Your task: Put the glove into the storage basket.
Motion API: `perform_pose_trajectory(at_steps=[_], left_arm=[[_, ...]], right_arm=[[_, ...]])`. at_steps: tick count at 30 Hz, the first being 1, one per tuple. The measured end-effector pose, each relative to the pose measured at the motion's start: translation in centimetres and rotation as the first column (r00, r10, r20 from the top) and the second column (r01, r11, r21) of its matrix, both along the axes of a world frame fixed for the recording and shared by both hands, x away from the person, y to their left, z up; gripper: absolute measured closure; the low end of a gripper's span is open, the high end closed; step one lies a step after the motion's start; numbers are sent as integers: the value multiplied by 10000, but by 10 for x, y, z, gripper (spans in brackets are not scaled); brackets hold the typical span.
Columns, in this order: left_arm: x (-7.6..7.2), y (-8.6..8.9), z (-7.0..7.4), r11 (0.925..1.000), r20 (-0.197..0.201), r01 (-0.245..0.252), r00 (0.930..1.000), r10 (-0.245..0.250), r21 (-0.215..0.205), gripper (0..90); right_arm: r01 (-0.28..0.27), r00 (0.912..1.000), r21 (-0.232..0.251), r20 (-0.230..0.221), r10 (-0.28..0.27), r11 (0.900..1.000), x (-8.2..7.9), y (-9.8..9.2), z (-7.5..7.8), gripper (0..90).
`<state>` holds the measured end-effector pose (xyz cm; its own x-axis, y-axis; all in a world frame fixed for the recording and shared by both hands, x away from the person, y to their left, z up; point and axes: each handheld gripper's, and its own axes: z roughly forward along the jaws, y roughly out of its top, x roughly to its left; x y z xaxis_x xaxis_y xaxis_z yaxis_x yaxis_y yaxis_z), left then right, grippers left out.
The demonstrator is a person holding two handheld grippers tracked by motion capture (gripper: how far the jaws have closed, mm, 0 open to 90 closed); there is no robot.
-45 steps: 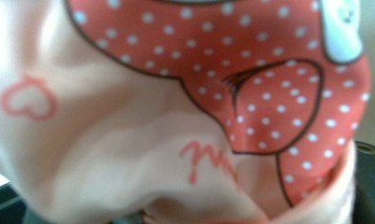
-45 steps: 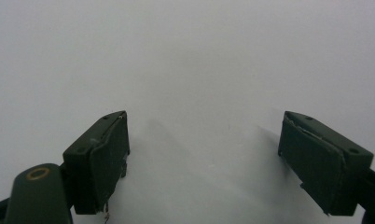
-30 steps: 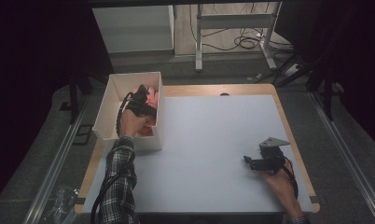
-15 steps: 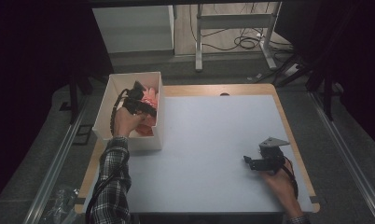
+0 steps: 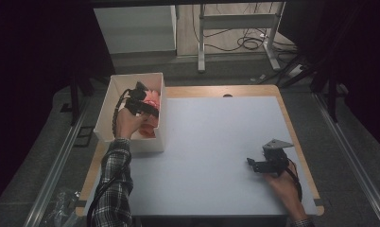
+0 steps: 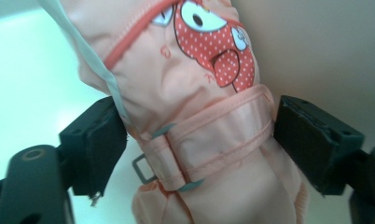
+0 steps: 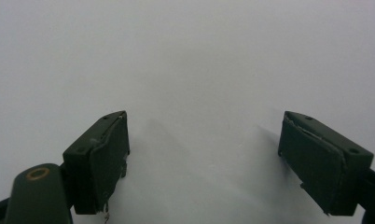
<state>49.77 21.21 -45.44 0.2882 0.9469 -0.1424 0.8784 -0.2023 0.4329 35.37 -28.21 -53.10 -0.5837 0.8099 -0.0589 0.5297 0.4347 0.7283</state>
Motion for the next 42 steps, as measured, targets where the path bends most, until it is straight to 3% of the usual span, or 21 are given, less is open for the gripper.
perform_pose_trajectory(at_steps=[4, 11, 18, 23, 35, 42], left_arm=[[-2, 1, 2, 9991, 208, 18, 9998, -27, 430, 117], [-9, 9, 11, 9978, 725, -160, 9973, 113, 650, 73], [-23, 19, 21, 9987, 1182, -182, 9929, 124, 482, 50], [-34, 22, 24, 9989, 1394, 222, 9898, -278, 418, 36], [-59, 24, 43, 9976, 2157, 689, 9742, -662, -49, 24], [-69, 14, 51, 9936, 2368, 1116, 9650, -1129, 190, 23]], right_arm=[[0, 10000, 2, 0, 0, 10000, 0, 0, 0, 166], [1, 10000, 1, 2, -1, 10000, 0, 0, 0, 166], [3, 10000, -4, -1, -3, 10000, 0, 0, 0, 166], [3, 10000, -10, 3, -3, 10000, 0, 0, 0, 166], [8, 10000, -16, 6, -8, 10000, 0, 0, 0, 165], [10, 10000, -23, 13, -10, 10000, 0, 0, 0, 164]])
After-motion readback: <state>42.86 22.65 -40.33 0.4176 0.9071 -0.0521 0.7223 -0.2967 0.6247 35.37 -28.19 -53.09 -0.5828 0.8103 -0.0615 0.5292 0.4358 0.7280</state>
